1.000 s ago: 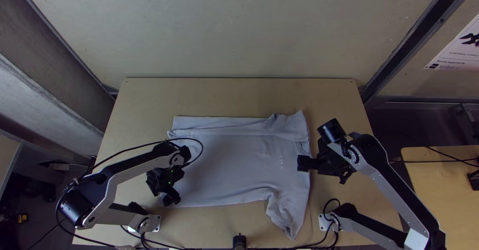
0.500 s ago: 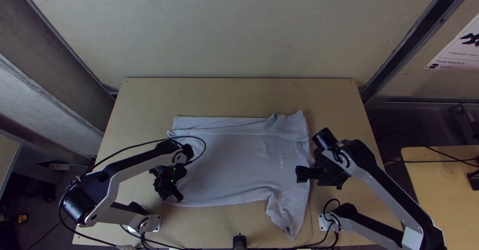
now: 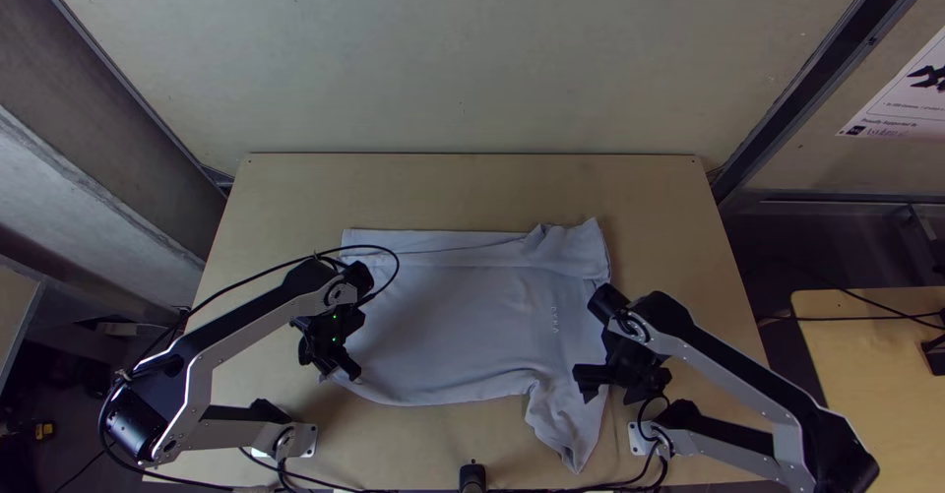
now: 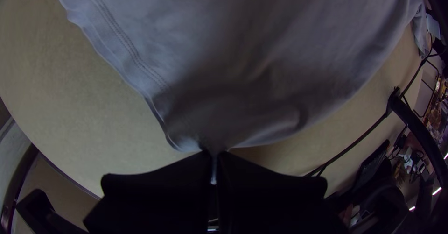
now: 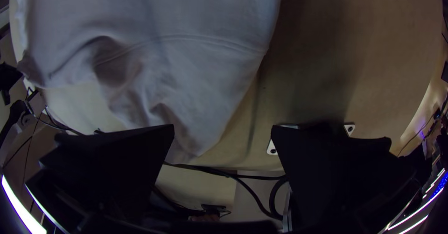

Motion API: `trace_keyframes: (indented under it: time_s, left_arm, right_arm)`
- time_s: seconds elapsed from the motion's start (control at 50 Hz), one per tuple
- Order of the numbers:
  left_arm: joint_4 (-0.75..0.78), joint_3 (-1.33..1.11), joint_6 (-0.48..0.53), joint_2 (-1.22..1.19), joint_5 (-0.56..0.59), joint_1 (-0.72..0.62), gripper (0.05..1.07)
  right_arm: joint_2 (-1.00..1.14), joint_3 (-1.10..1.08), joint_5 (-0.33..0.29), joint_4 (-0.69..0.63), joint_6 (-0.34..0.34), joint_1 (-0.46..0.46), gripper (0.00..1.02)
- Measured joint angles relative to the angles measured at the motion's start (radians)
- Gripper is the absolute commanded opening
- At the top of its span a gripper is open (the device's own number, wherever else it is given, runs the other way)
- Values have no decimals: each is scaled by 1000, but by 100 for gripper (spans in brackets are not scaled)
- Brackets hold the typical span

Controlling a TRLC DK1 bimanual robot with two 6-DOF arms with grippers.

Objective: Fold the t-shirt

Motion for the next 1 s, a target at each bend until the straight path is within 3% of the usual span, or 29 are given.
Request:
trace_keyframes:
  time_s: [0.3,0.46,0.52,0.54,0.58,0.6,0.72,0.86,1.0]
  left_arm:
    - [0,0,-19,-34,24,9,8]
    - [0,0,-26,-42,26,9,8]
    - [0,0,-26,-43,26,9,8]
    - [0,0,-26,-43,26,9,8]
    - [0,0,-26,-43,26,11,8]
    - [0,0,-26,-43,26,12,8]
    - [0,0,-26,-43,26,24,8]
    - [0,1,-26,-43,26,43,8]
    - [0,10,-26,-43,26,57,8]
  right_arm:
    - [135,-38,-48,77,-53,14,92]
    - [213,-39,-67,127,-68,26,78]
    - [238,-43,-69,135,-71,35,57]
    - [241,-43,-69,133,-71,41,44]
    - [245,-43,-68,133,-71,53,7]
    - [246,-43,-64,134,-71,59,2]
    - [237,-44,-28,139,-71,73,3]
    - [181,-42,-20,168,-71,73,3]
    - [118,10,-19,116,-71,40,3]
